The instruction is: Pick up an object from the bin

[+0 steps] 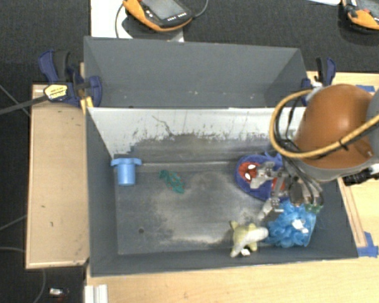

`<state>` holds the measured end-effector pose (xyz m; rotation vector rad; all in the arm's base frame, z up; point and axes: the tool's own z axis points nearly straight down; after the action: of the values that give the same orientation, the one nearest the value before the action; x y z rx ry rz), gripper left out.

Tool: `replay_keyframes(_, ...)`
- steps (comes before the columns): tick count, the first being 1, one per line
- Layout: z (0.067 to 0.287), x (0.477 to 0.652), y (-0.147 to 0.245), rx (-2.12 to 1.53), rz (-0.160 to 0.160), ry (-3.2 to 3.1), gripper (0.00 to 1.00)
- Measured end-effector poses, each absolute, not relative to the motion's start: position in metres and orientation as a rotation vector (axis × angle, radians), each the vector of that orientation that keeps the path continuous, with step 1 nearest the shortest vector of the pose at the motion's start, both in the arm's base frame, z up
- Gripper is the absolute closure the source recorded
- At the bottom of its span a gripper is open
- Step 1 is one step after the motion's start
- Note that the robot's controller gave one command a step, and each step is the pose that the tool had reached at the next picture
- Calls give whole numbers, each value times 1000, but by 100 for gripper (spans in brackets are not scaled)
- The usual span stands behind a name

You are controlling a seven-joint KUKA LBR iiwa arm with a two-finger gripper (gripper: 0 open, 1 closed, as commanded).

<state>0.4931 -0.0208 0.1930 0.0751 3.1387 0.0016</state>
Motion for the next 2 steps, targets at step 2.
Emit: replay_keyframes(2, 103, 499, -66, 312, 4, 3113, 0)
